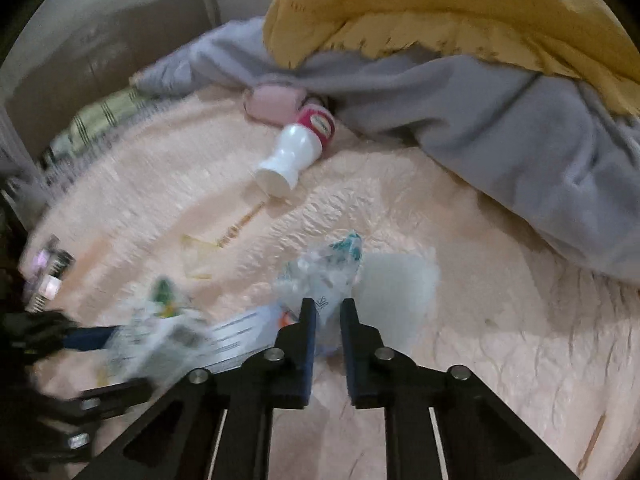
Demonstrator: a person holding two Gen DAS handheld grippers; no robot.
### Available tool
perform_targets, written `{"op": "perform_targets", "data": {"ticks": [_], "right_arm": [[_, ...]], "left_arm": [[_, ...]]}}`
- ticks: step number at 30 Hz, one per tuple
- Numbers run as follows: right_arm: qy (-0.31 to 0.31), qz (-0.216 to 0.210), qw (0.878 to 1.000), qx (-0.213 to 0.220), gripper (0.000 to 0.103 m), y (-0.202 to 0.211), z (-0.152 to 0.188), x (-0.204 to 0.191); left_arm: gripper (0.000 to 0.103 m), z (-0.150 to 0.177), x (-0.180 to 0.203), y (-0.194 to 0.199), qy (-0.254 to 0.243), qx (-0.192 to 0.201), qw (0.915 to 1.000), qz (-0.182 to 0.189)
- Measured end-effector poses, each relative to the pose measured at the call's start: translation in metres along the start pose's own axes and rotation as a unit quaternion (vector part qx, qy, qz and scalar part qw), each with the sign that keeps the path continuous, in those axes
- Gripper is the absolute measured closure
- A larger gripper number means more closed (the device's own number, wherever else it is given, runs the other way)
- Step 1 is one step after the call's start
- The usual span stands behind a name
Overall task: Collect trash
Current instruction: 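Grasp the white milk carton with the left tool while the right tool grasps the clear plastic wrapper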
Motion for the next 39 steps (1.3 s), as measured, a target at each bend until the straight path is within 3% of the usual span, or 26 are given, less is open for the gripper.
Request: {"op": "perform_targets", "data": {"ticks": [5, 11, 19, 21, 23, 24, 31, 32, 33, 34, 36, 39], "right_arm": [[-0.023, -0.023, 0.999, 0.035, 0.093, 0.054, 0.017, 0.001], [-0.043, -0.024, 0.998, 0.043, 0.093, 0.093, 0.051, 0.002], [-0.051, -0.008, 0.998, -0.021, 0.090, 0.101, 0.119, 0.000], [-0.046, 0.010, 0.999, -0.025, 0.057, 0.097, 0.128, 0.001], [-0.049, 0.002, 0.998, -0.025, 0.040, 0.092, 0.131, 0.000], [-0.049, 0.000, 0.999, -0.024, 0.039, 0.089, 0.131, -0.001], [-0.052, -0.038, 0.997, -0.030, 0.039, 0.061, 0.126, -0.015], [-0.047, -0.036, 0.998, -0.036, 0.046, 0.056, 0.127, -0.019], [-0.041, -0.021, 0.998, -0.043, 0.067, 0.053, 0.129, -0.019], [-0.039, -0.014, 0.998, -0.046, 0.075, 0.054, 0.132, -0.020], [-0.043, -0.020, 0.998, -0.034, 0.082, 0.064, 0.136, -0.019], [-0.043, -0.011, 0.999, -0.015, 0.083, 0.091, 0.143, -0.015]], "left_arm": [[0.050, -0.004, -0.002, -0.004, 0.015, 0.005, 0.9999, -0.003], [0.051, 0.006, 0.009, 0.014, 0.016, 0.007, 0.9997, 0.015], [0.051, 0.026, 0.039, 0.039, -0.010, 0.016, 0.9993, 0.031], [0.051, 0.031, 0.047, 0.040, -0.016, 0.014, 0.9993, 0.032], [0.051, 0.034, 0.053, 0.041, -0.020, 0.013, 0.9993, 0.031], [0.051, 0.035, 0.054, 0.041, -0.021, 0.013, 0.9992, 0.030], [0.051, 0.040, 0.058, 0.044, -0.021, 0.012, 0.9995, 0.021], [0.051, 0.040, 0.057, 0.044, -0.018, 0.011, 0.9995, 0.022], [0.051, 0.040, 0.058, 0.045, -0.017, 0.011, 0.9995, 0.023], [0.051, 0.040, 0.059, 0.046, -0.018, 0.012, 0.9995, 0.024], [0.051, 0.040, 0.064, 0.048, -0.023, 0.014, 0.9993, 0.026], [0.051, 0.040, 0.080, 0.053, -0.033, 0.019, 0.9986, 0.036]]}}
Point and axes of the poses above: each gripper's, at about its wrist camera, not at the fingertips, and y roughly against the way its jaws point, x to its right, z to its underside, the point moved 6 cm from there along -y, roughly the way its jaws point, and after that the axes turned 4 degrees about -z, right-handed, at the moved point
